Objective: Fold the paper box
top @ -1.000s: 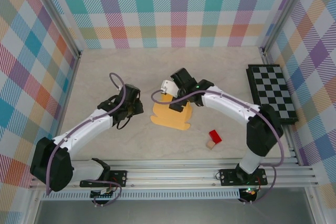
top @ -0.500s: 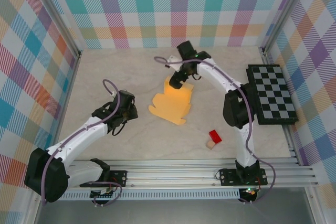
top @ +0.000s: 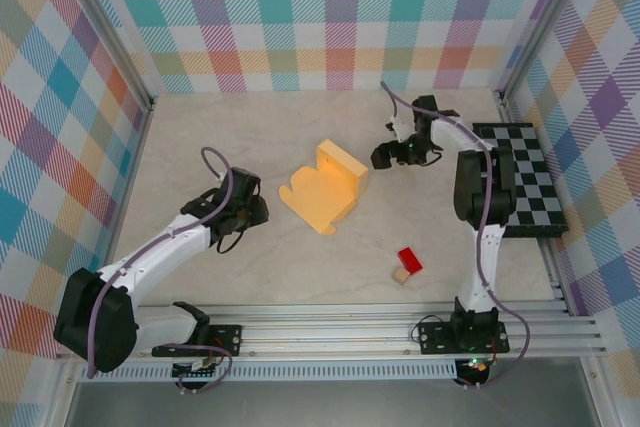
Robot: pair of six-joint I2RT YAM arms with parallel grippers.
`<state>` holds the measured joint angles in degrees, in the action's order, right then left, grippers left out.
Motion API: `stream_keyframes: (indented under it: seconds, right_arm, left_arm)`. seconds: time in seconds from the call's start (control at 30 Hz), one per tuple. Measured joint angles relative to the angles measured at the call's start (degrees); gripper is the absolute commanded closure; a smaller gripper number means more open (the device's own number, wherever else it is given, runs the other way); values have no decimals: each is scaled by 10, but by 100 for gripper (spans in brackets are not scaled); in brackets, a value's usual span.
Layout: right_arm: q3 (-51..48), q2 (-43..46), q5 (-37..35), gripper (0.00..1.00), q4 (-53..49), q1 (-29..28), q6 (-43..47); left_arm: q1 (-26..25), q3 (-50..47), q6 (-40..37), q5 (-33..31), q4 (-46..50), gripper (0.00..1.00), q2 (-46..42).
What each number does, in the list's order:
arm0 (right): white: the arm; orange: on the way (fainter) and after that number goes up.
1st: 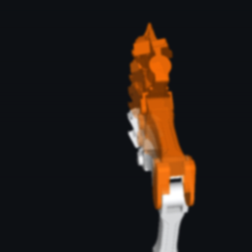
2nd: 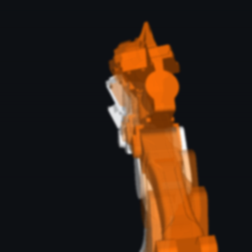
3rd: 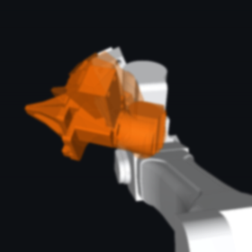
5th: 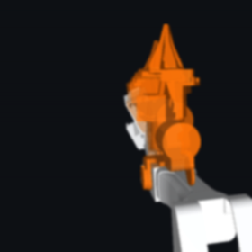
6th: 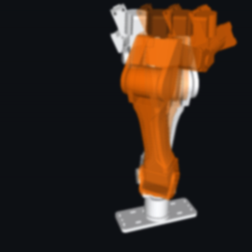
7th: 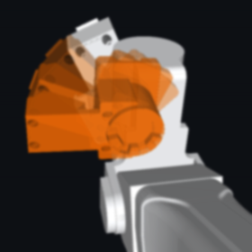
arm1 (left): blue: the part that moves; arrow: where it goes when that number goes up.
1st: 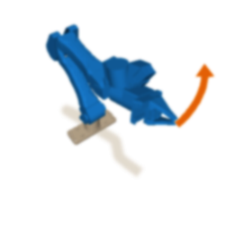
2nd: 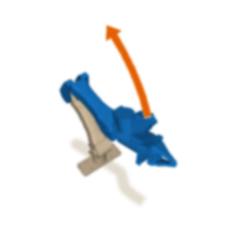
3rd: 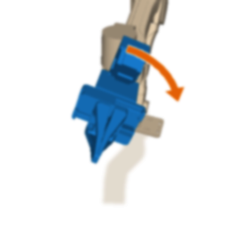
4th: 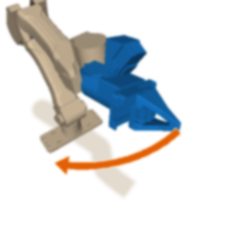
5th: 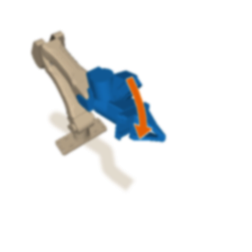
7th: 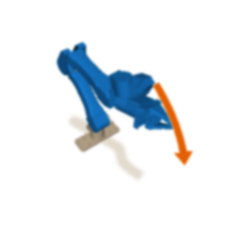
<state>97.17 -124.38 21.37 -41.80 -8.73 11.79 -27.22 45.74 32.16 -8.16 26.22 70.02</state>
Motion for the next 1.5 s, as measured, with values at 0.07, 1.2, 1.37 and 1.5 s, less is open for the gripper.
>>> stream_keyframes:
  seconds: [0.07, 1.2, 1.37, 1.5]
  right_arm:
    - [-7, 32, 4, 0, 3, -16, -6]
    - [-102, 169, -32, 0, 21, -98, -14]
    - [-118, 169, -17, 0, 32, -82, -29]
    - [-123, 169, -17, 0, 35, -75, -35]
  left_arm:
    - [0, 4, 2, 0, -1, 67, 0]
    - [0, 19, 13, 50, -11, 70, 24]
    - [0, 19, 14, 57, -12, 70, 29]
    - [0, 19, 18, 65, -13, 69, 42]
